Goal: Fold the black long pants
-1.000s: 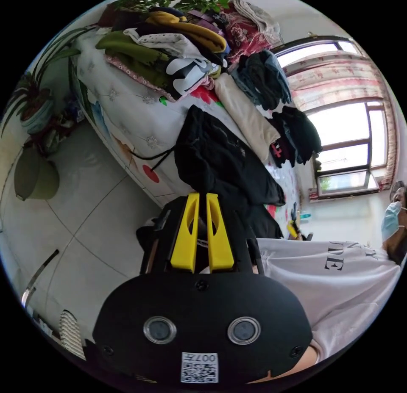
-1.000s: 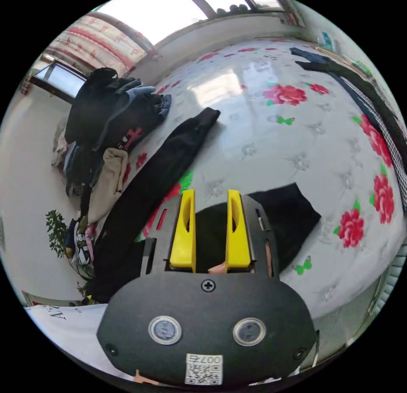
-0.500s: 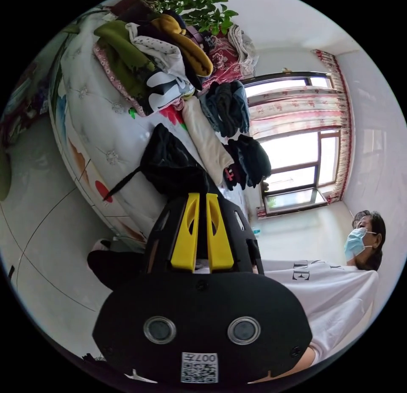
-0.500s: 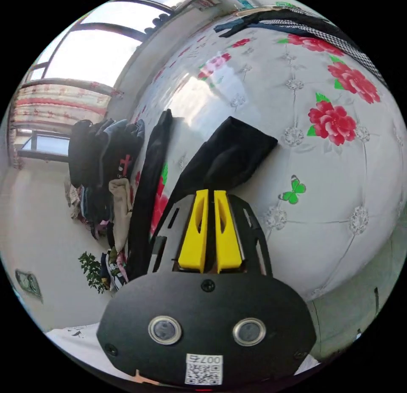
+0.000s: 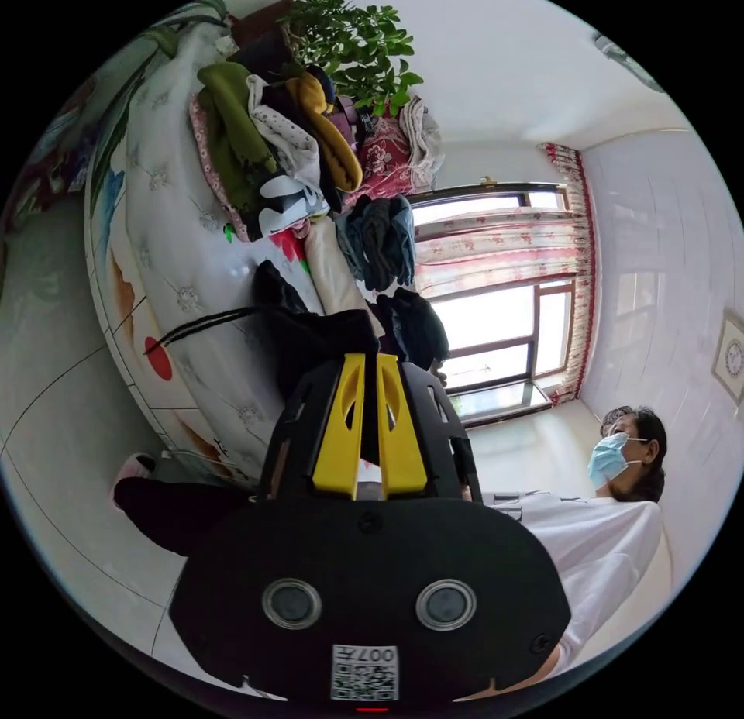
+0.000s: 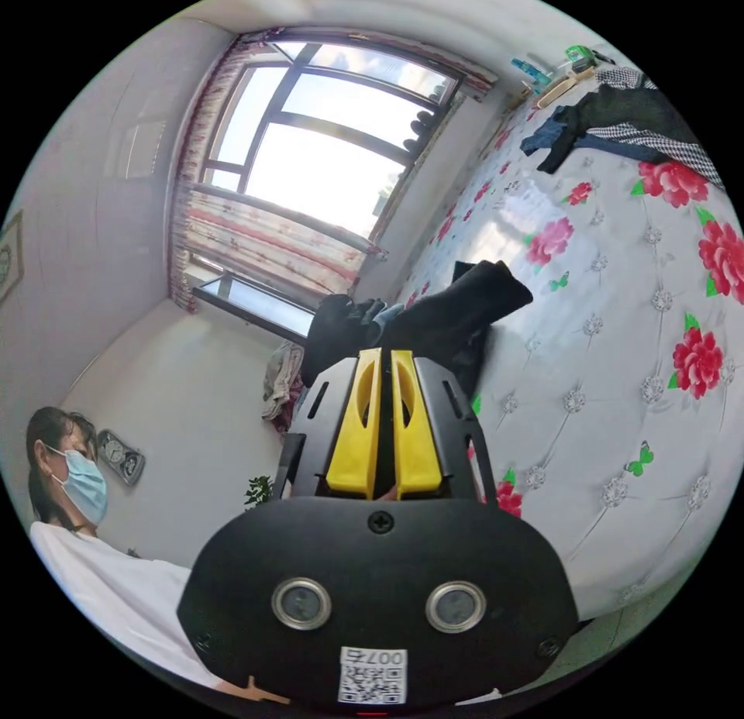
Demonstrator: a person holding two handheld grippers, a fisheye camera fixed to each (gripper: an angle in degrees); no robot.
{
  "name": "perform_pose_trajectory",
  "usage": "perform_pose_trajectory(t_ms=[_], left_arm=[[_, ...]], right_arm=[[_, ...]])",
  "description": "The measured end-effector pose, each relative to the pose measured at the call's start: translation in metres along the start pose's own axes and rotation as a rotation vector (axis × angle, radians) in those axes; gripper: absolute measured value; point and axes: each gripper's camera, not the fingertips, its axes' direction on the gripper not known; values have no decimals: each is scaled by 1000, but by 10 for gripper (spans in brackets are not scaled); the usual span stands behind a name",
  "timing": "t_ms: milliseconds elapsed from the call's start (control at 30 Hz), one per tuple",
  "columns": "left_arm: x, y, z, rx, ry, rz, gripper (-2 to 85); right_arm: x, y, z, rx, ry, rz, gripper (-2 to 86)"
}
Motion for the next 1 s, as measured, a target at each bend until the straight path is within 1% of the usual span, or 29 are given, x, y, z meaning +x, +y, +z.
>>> perform_pose_trajectory(t_ms=[167,233,300,367,400,467,533,600,633,700,800,867,1000], left_arm=[[8,-25,31,-31,-52,-9,-2],[7,-40,49,-31,-94,-43,1],[-6,-65,85,-13,-186,-147,9],[-21,-87,121,25,-258,-228,23],[-31,-100,148,53,-314,-269,34],[-43,-115,186,73,-406,-329,49],[-34,-126,214,103,-451,-282,58],[-5,-136,243,93,-563,-124,67],[2,-136,249,77,-585,-79,68],[23,-129,271,-11,-662,79,70],[38,-108,294,-131,-744,233,75],[43,-95,310,-187,-801,306,83],[32,-80,363,-291,-946,403,89]], right_arm=[[-22,-13,48,-117,206,-85,5],[-29,-23,74,-125,268,-103,9],[-39,-38,114,-145,297,-161,19],[-47,-61,197,-231,377,-226,46],[-47,-66,218,-259,393,-234,53],[-39,-79,295,-367,510,-200,72],[-37,-78,329,-413,557,-229,77],[-33,-72,347,-425,577,-260,80],[-24,-67,354,-444,567,-262,81],[-3,-61,357,-473,551,-247,83],[38,-59,348,-466,615,-196,84],[66,-67,340,-427,674,-162,86],[100,-86,344,-408,637,-99,93]])
